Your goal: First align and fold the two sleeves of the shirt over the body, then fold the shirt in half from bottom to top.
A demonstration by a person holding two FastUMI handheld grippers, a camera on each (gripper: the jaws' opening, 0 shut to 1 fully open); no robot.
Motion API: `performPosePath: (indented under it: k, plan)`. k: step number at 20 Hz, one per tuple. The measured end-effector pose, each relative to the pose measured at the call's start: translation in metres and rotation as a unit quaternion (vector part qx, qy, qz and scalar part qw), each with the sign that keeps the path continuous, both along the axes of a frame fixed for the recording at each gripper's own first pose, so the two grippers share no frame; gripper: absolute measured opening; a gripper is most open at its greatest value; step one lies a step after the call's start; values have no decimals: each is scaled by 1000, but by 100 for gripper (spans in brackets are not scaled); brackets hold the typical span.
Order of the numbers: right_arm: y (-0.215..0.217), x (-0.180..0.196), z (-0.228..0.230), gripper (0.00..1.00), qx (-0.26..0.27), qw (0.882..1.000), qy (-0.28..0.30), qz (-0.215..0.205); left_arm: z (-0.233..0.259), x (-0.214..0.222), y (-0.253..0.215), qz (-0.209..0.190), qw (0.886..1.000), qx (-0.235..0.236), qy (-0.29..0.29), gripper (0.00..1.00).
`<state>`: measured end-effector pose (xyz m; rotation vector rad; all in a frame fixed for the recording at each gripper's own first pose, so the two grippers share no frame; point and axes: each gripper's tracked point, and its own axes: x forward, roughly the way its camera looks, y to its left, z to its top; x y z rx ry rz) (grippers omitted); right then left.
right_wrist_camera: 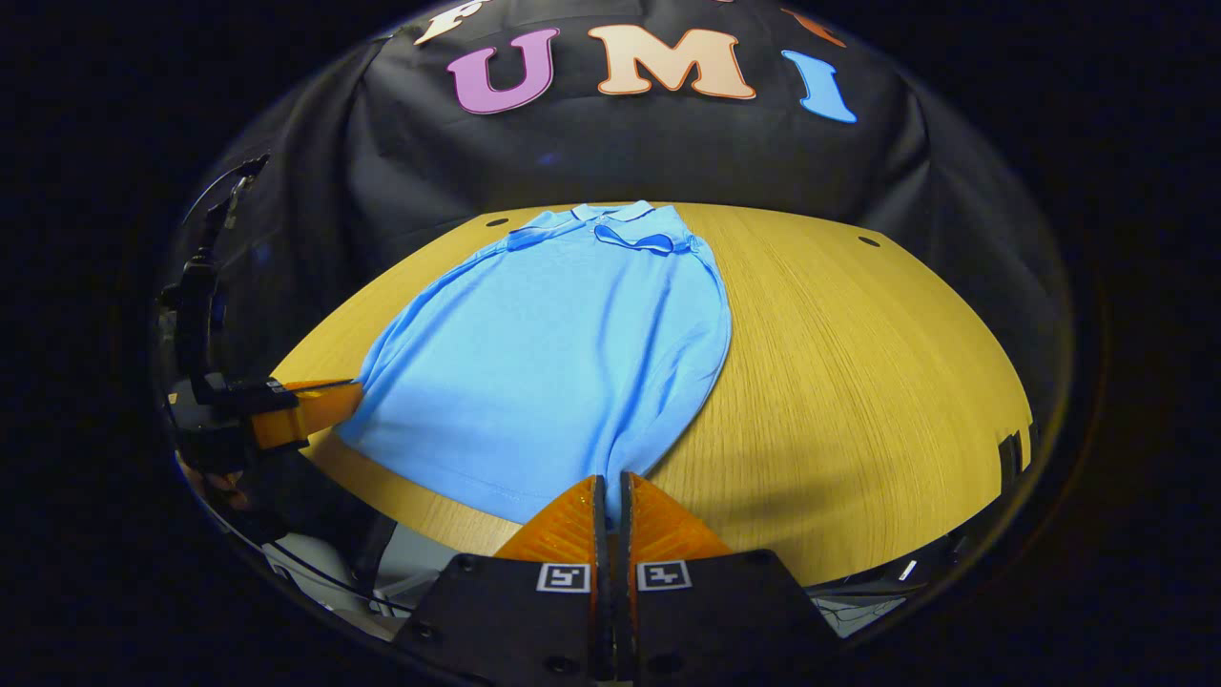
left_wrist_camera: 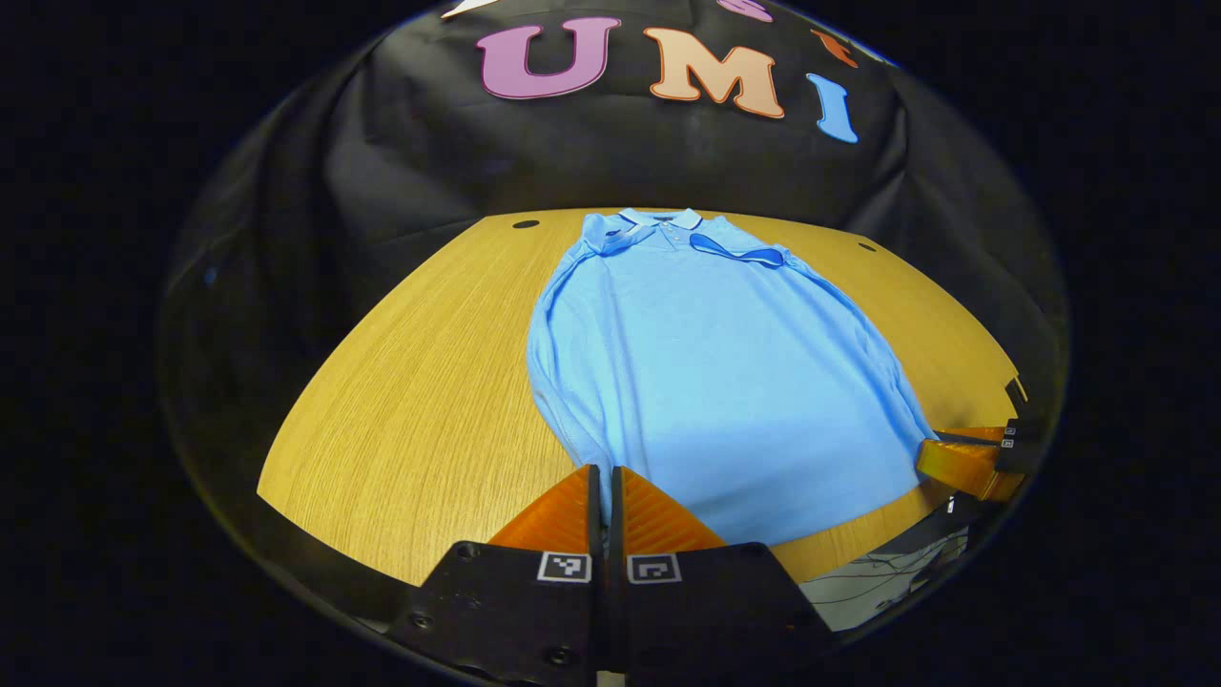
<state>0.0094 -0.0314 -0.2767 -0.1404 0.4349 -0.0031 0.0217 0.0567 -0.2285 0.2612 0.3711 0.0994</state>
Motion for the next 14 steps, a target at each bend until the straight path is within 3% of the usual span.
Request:
performPosePath:
  k: [7, 11, 14]
  plan:
    - [21, 32, 64, 3, 14, 999, -46, 25, 56, 25, 3, 8, 998, -43, -37, 0]
    - [34, 73, 111, 0, 11, 997, -73, 23, 104, 63, 1, -13, 997, -54, -55, 0]
    - [36, 112, 152, 4, 17, 995, -99, 4, 143, 102, -5, -46, 995, -65, -68, 0]
